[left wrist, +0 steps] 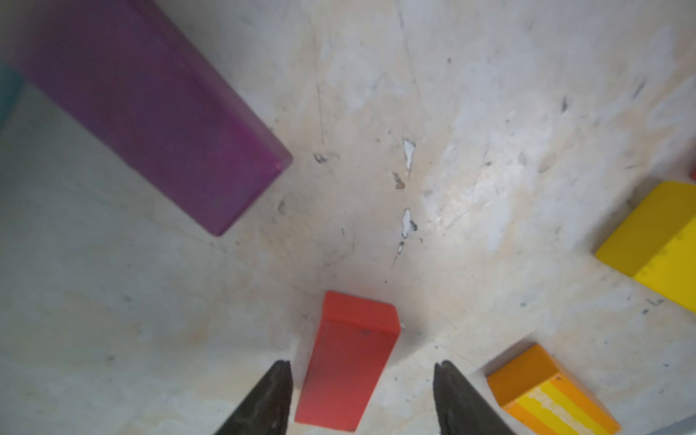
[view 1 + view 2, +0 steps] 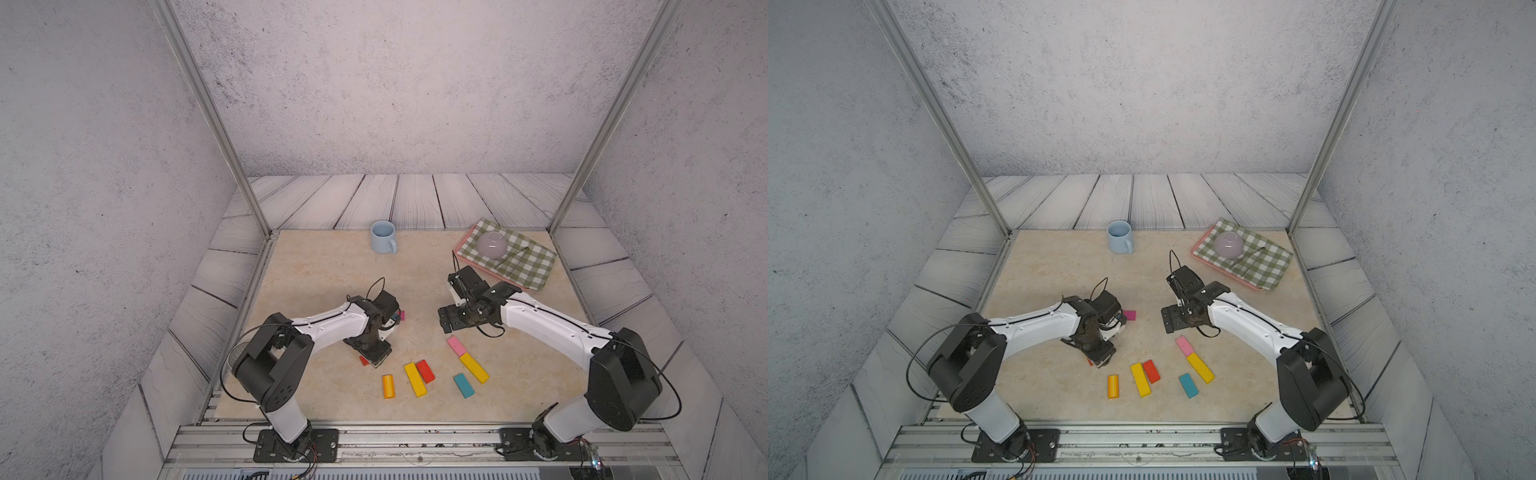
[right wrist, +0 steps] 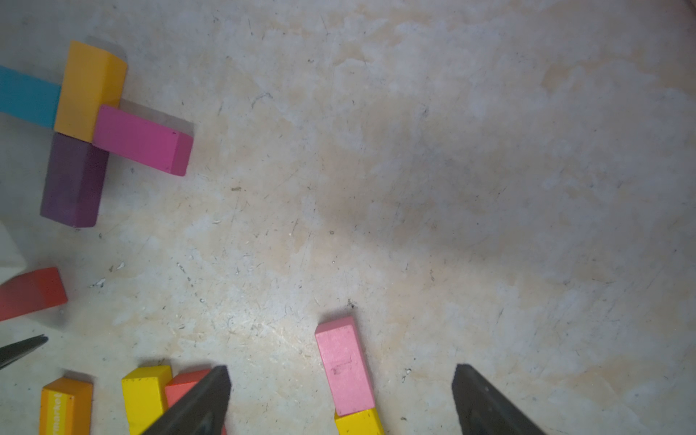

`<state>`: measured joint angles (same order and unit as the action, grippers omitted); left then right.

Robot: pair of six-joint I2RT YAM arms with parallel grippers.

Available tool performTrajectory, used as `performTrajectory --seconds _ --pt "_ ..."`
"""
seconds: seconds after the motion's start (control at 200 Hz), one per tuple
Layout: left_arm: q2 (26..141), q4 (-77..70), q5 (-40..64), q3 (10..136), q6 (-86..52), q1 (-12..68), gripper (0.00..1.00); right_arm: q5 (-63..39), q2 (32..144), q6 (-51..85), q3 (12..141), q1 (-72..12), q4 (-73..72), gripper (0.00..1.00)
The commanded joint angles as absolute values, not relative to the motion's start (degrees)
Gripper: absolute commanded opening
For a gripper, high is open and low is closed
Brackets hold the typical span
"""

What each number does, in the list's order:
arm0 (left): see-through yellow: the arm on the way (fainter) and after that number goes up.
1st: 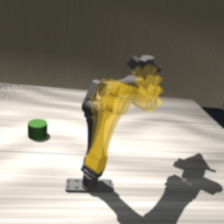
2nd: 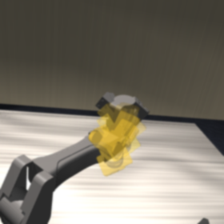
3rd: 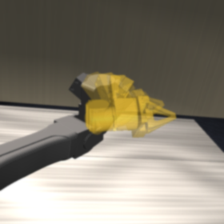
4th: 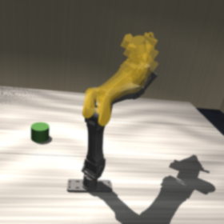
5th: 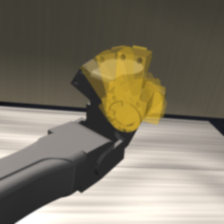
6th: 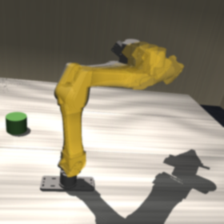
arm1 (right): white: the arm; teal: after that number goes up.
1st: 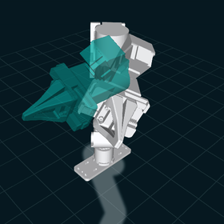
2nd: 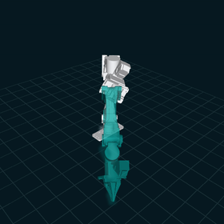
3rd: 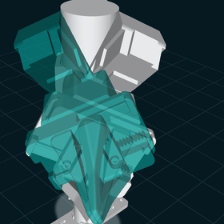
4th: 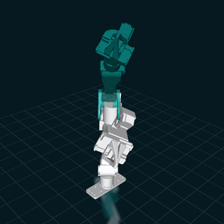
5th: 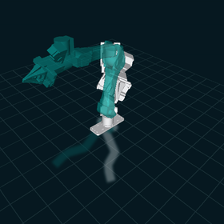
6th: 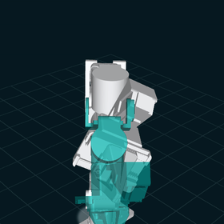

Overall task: Assemble the letter t with building blocks
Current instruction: Pick up the building block from the center of the board.

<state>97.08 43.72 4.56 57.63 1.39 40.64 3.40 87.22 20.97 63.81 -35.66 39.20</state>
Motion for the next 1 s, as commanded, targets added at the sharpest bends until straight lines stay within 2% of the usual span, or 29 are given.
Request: performTrajectory --seconds 0.0,0.175,0.596,0.826,0.996 --pt "98.57 45.7 3.83 59.04 3.06 40.88 0.64 3.95 87.45 21.43 63.82 -35.5 40.09 0.94" --pt "100.31 46.06 1.63 59.52 2.99 40.87 0.61 3.72 87.55 21.69 63.63 -35.51 39.83 0.94" --pt "101.46 46.54 1.58 60.29 -0.39 40.96 0.29 4.04 87.45 21.81 63.48 -35.52 39.9 0.94" --pt "98.89 47.36 0.82 61.47 -14.01 40.87 0.27 3.87 87.31 22.02 63.28 -35.51 39.72 0.94" --pt "93.07 39.95 5.4 57.23 -26.61 40.74 0.27 3.52 87.59 22.2 63.2 -35.51 39.55 0.94"
